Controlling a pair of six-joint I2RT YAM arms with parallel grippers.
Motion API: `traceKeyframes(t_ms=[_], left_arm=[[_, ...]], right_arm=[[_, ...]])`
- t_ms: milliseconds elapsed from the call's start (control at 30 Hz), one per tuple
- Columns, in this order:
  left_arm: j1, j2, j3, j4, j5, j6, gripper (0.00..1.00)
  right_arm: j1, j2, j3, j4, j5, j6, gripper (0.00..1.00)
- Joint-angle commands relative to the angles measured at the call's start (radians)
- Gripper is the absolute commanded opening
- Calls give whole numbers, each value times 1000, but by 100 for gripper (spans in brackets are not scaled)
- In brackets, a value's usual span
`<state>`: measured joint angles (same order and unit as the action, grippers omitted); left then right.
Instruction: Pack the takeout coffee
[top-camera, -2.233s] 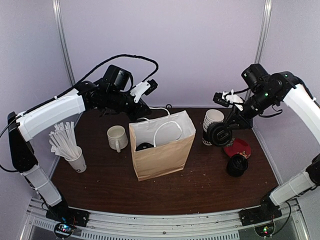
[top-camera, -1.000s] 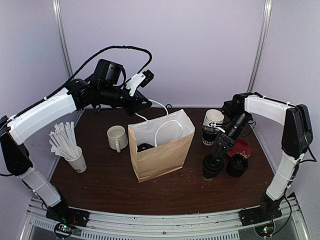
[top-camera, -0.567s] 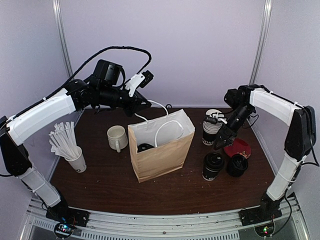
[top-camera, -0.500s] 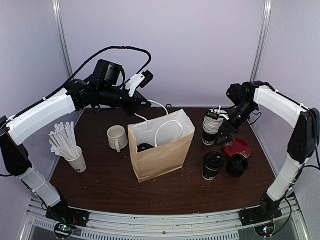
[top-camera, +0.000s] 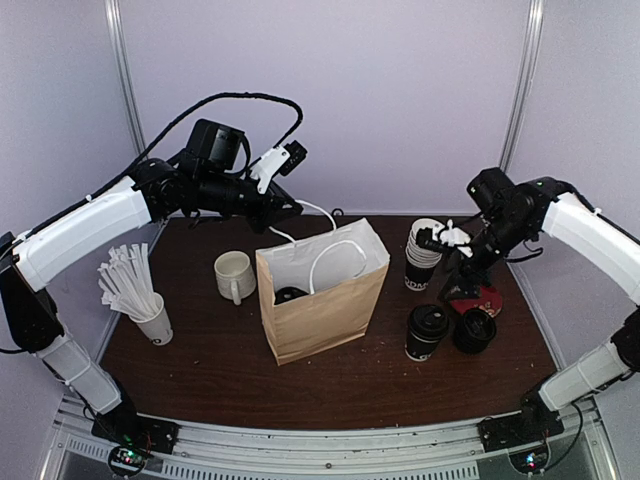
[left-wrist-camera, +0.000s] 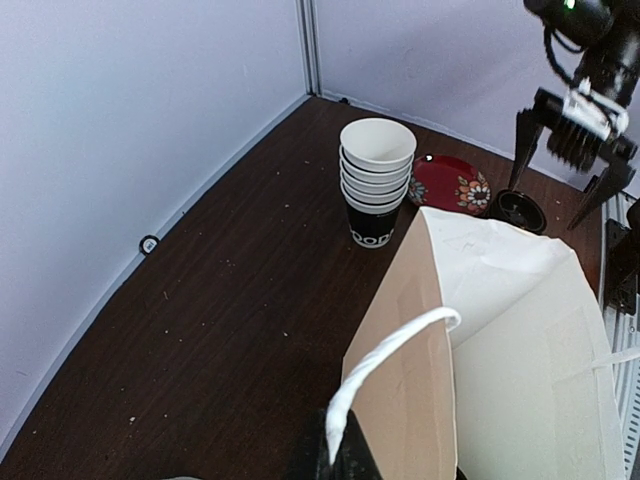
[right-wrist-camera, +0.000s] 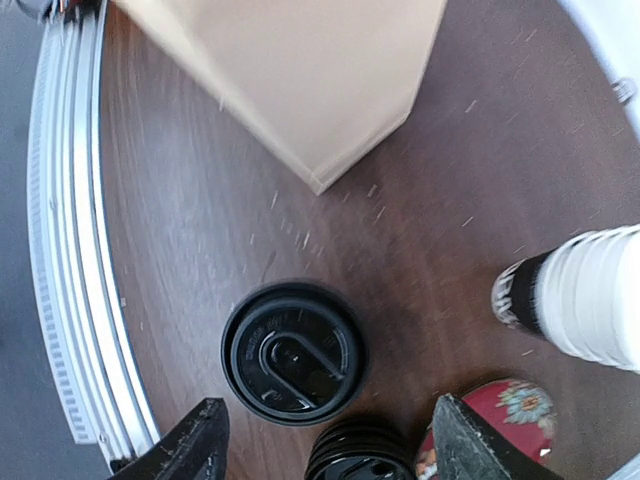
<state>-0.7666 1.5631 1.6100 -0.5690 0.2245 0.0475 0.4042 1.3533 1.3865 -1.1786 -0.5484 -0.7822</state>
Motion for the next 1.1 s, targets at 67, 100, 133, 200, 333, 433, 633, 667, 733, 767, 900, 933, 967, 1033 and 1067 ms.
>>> traceKeyframes(t_ms=[67,100,133,200,333,433,633,667,733,767,900,933,967,1033,1067], left_arm=[[8,-20,13,43,17,11,0],[8,-20,14,43,16,11,0],[7,-19,13,43,17,11,0],[7,-19,13,40,15,13,0],[7,-18,11,35,12,16,0],[7,-20,11,33,10,16,0],[7,-16,7,34,13,16,0],[7,-15,7,35,14,15,0],[7,-16,5,34,12,15,0],[7,-17,4,32,12,15,0],[8,-19,2,32,10,15,0],[8,-18,2,32,12,14,0],[7,-20,2,31,14,15,0],[7,-17,1,32,15,14,0],[7,-15,1,33,17,12,0]], right_arm=[[109,-6,-156,57,213,-138,82],[124,0,-165,69,234,-144,85],[134,8,-171,80,252,-145,88],[143,26,-177,93,264,-154,92],[154,57,-176,93,268,-173,99],[162,67,-176,95,259,-176,99],[182,92,-184,115,271,-174,95],[188,95,-185,114,270,-174,95],[194,104,-190,117,271,-172,94],[197,107,-192,119,272,-171,93],[202,125,-200,119,282,-170,89],[203,130,-201,118,286,-170,88],[205,135,-202,117,289,-171,85],[209,143,-203,115,296,-171,79],[212,145,-202,114,301,-170,77]])
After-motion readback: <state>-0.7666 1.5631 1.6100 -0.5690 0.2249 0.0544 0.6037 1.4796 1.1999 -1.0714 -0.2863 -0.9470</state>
